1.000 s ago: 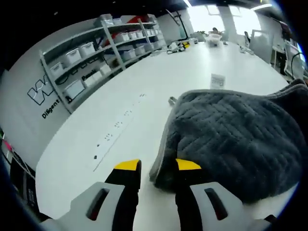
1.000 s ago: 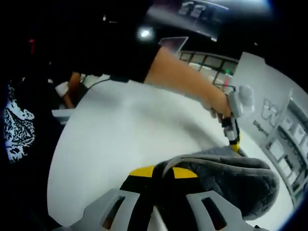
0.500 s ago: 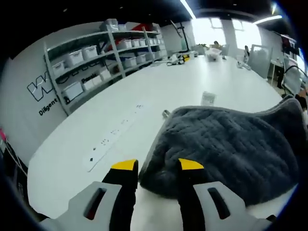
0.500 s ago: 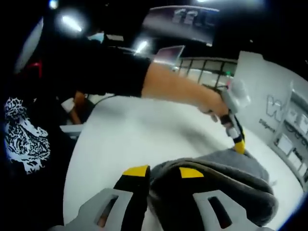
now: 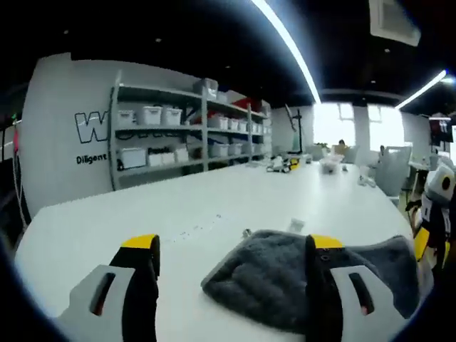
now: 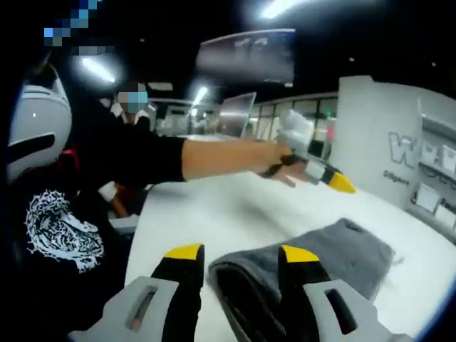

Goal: Open the folded towel by lifting each exposed corner and separating the folded layers until the towel lies flat within the target outline without major curled edges

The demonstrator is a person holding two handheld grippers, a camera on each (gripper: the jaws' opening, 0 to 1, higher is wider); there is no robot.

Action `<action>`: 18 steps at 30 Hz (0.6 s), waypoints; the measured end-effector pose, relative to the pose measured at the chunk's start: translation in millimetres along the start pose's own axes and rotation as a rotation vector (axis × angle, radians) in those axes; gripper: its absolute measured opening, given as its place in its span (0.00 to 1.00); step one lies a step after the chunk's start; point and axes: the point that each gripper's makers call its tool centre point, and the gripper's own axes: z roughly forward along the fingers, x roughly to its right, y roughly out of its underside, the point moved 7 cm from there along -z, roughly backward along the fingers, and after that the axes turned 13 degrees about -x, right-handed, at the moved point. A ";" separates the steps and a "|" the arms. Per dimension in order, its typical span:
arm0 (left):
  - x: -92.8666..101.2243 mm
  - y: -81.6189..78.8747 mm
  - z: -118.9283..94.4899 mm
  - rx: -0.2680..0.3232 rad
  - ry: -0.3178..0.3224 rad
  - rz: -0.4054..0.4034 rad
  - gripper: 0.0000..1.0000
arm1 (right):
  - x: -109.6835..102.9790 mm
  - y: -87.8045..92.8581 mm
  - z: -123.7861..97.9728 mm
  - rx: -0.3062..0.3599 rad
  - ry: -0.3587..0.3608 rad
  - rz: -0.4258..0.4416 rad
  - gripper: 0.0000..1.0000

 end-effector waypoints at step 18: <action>-8.6 10.8 -85.8 0.086 -0.106 -0.031 1.00 | 37.9 -4.3 -11.7 0.105 0.194 0.116 1.00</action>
